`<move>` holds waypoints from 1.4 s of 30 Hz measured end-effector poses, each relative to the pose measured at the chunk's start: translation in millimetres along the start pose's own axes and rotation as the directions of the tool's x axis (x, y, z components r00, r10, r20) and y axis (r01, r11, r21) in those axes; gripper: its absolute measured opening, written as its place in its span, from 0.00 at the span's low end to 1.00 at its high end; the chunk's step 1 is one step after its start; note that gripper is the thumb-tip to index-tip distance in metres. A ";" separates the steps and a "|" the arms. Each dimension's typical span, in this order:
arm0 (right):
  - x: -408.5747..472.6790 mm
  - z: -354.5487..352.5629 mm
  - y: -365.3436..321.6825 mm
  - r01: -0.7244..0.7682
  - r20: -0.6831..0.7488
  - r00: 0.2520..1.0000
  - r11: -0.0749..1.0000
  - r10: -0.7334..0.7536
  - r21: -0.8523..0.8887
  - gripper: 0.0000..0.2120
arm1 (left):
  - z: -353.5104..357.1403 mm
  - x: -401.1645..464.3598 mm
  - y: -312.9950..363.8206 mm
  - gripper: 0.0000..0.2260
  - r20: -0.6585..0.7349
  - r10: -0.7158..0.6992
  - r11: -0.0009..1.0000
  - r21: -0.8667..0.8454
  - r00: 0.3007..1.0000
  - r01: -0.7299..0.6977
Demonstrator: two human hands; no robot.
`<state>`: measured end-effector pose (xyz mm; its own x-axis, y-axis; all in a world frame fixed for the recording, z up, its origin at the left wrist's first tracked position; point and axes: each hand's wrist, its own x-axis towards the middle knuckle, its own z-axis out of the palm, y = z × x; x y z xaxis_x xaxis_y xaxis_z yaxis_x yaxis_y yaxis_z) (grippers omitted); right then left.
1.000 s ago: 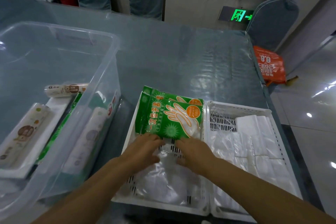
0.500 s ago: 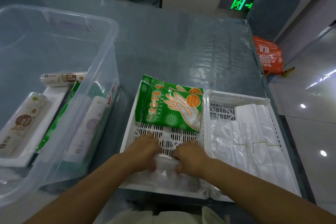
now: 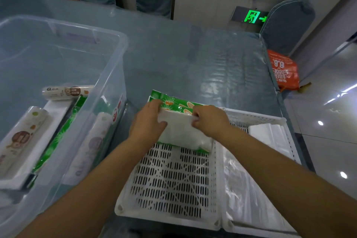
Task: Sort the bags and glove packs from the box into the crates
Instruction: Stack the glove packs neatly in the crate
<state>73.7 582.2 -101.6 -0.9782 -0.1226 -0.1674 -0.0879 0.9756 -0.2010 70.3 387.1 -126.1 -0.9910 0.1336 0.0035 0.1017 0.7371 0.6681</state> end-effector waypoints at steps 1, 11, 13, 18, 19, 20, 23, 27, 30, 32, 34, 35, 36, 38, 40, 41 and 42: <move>11.3 -5.0 0.7 0.012 0.028 1.000 0.998 -0.010 -0.062 0.05 | 2.6 2.9 0.0 0.31 -0.051 0.021 0.997 0.078 0.998 -0.017; 47.8 18.5 8.1 -0.038 -0.051 0.998 0.977 0.028 -0.211 0.16 | 50.0 3.6 -24.4 0.36 0.277 0.202 0.814 0.486 0.940 -0.318; 42.5 25.0 9.4 -0.031 -0.142 0.990 0.981 0.004 -0.191 0.20 | 50.9 6.0 -27.1 0.36 0.285 0.181 0.822 0.482 0.941 -0.304; 21.9 41.8 11.7 0.100 -0.269 0.953 0.981 -0.143 -0.166 0.23 | 49.5 13.6 -25.4 0.39 0.269 0.158 0.805 0.522 0.950 -0.282; 19.1 44.6 12.9 0.113 -0.248 0.956 0.978 -0.154 -0.174 0.26 | 49.0 13.4 -25.2 0.40 0.262 0.158 0.800 0.531 0.952 -0.279; 17.1 47.2 14.4 0.122 -0.221 0.961 0.973 -0.165 -0.196 0.29 | 48.3 12.9 -25.1 0.41 0.255 0.155 0.796 0.540 0.955 -0.273; 16.1 50.9 17.6 0.131 -0.143 0.974 0.954 -0.174 -0.271 0.36 | 45.4 12.4 -25.9 0.42 0.238 0.113 0.786 0.572 0.965 -0.233; 18.1 50.2 17.2 0.129 -0.132 0.976 0.952 -0.171 -0.278 0.37 | 41.3 14.7 -24.7 0.43 0.226 0.058 0.777 0.601 0.972 -0.186; 18.1 47.2 14.2 0.127 -0.134 0.977 0.955 -0.168 -0.267 0.36 | 37.3 15.3 -20.9 0.44 0.231 0.035 0.788 0.593 0.972 -0.169; 17.2 42.5 10.2 0.121 -0.157 0.974 0.961 -0.164 -0.250 0.34 | 33.1 14.7 -16.3 0.43 0.222 0.025 0.800 0.580 0.975 -0.153; 15.2 36.2 6.3 0.111 -0.195 0.968 0.968 -0.156 -0.223 0.30 | 27.5 13.1 -9.3 0.40 0.201 0.038 0.823 0.549 0.979 -0.144; 13.5 32.8 4.5 0.109 -0.216 0.964 0.972 -0.155 -0.209 0.27 | 23.4 11.5 -4.5 0.37 0.181 0.053 0.844 0.518 0.982 -0.141; 11.4 28.9 2.7 0.110 -0.237 0.959 0.974 -0.156 -0.198 0.25 | 18.3 9.4 1.3 0.34 0.155 0.071 0.870 0.474 0.985 -0.138; 7.3 20.9 -1.2 0.114 -0.271 0.949 0.978 -0.160 -0.176 0.20 | 5.6 4.0 14.5 0.29 0.106 0.102 0.921 0.366 0.989 -0.134; 3.9 10.5 -6.5 0.123 -0.313 0.936 0.983 -0.160 -0.135 0.18 | -10.7 -1.6 28.9 0.27 0.061 0.127 0.951 0.277 0.990 -0.139; 2.8 3.8 -10.2 0.134 -0.341 0.925 0.984 -0.166 -0.118 0.17 | -20.4 -4.3 35.9 0.25 0.036 0.137 0.957 0.253 0.990 -0.142; 2.5 -3.7 -14.5 0.149 -0.372 0.911 0.983 -0.179 -0.107 0.16 | -31.1 -6.7 42.6 0.23 0.016 0.147 0.958 0.245 0.989 -0.147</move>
<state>71.8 568.4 -95.6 -0.9452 -0.2188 0.2422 -0.2527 0.9602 -0.1189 78.6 397.0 -74.5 -0.9637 0.2512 0.0901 0.2641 0.8489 0.4578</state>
